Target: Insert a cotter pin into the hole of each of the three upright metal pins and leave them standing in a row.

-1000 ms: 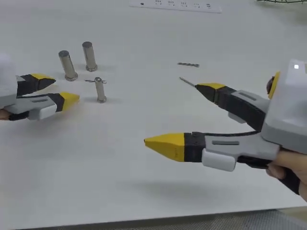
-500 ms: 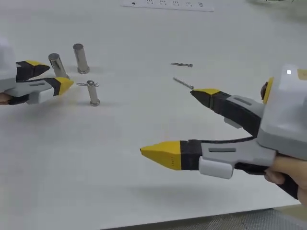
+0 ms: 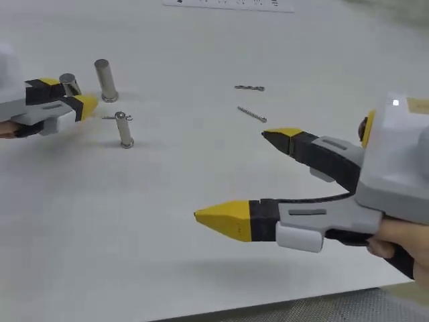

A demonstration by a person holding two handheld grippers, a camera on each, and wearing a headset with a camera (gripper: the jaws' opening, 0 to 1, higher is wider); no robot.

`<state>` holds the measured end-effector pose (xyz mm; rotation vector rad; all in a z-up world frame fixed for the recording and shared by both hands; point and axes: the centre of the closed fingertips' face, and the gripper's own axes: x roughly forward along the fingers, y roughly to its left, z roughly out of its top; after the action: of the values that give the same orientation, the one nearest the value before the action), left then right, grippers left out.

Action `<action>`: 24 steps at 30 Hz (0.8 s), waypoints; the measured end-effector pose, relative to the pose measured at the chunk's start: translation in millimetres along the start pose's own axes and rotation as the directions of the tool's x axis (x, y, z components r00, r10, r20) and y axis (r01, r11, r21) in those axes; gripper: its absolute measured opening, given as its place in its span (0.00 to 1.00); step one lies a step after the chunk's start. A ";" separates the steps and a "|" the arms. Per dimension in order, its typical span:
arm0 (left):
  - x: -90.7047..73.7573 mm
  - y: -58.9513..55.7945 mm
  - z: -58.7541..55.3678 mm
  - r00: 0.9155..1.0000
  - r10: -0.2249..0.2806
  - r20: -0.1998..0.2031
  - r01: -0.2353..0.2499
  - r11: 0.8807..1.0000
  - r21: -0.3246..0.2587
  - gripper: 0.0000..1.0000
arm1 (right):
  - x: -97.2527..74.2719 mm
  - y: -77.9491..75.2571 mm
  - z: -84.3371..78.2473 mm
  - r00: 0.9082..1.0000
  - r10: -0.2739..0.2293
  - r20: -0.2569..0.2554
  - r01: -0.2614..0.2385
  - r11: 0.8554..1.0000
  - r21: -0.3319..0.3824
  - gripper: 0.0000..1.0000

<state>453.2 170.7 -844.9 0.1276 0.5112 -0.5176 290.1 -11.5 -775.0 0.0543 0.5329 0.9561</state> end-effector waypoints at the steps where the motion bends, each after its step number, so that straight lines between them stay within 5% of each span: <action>1: 0.3 0.1 0.2 1.000 0.000 0.001 0.000 1.000 0.000 0.19 | 0.0 0.0 0.1 1.000 0.000 0.001 0.000 1.000 0.001 0.98; 4: 0.4 -1.3 0.7 1.000 -0.006 0.005 0.006 0.999 -0.053 0.13 | 0.1 0.1 -0.4 1.000 -0.001 -0.002 0.001 1.000 0.000 0.98; 7: -0.7 -5.4 1.4 1.000 0.002 0.002 -0.002 1.000 -0.019 0.12 | 0.5 0.9 -1.5 1.000 -0.001 -0.006 0.001 1.000 0.004 0.98; 24: -2.5 2.0 1.5 0.999 0.040 -0.008 -0.040 0.995 -0.089 0.12 | 0.2 1.8 -2.7 1.000 -0.008 -0.016 0.008 1.000 0.002 1.00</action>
<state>453.0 173.2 -842.4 0.0536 0.5360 -0.4544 287.5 -10.8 -777.0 0.0463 0.5488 0.9491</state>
